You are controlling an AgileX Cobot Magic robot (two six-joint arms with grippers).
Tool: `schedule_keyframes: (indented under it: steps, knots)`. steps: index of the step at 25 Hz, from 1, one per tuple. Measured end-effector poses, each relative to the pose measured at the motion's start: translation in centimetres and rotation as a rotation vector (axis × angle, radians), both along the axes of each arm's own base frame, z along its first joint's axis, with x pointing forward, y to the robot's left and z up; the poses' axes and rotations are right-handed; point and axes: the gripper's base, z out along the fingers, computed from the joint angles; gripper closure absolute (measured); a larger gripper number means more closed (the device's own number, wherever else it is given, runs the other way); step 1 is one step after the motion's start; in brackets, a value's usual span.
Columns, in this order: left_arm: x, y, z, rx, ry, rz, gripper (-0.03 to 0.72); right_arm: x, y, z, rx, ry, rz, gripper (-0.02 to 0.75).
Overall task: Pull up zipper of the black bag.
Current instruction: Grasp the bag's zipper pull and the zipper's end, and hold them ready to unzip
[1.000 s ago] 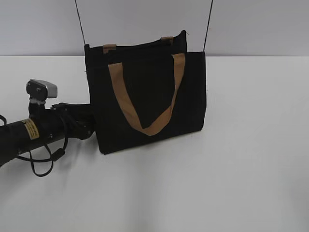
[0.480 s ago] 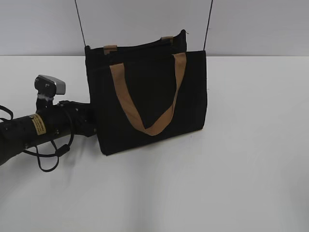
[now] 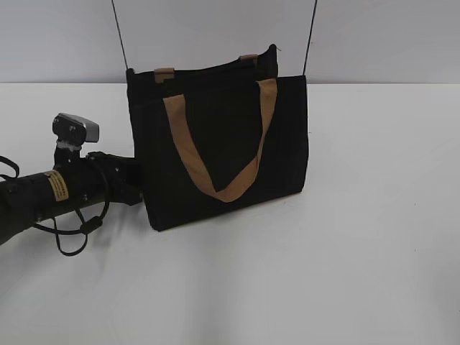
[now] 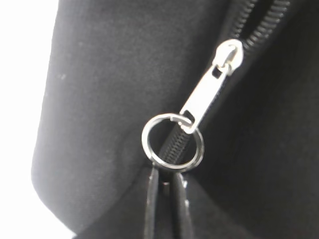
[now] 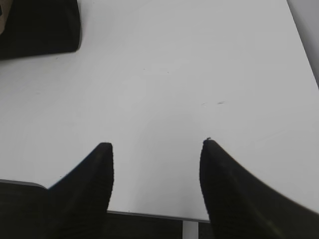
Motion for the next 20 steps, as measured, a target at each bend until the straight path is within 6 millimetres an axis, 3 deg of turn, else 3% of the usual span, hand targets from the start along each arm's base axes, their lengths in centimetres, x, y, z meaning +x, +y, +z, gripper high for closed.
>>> schedule_keyframes:
  steps: [7,20]
  knots:
    - [0.2,0.2,2.3,0.057,-0.026,0.007,0.664,0.0,0.0,0.0,0.002,0.0,0.001,0.313]
    - [-1.4,1.6,12.1,0.256,-0.172,0.071,0.665,0.0,0.4,0.1,0.056,-0.004,0.025,0.313]
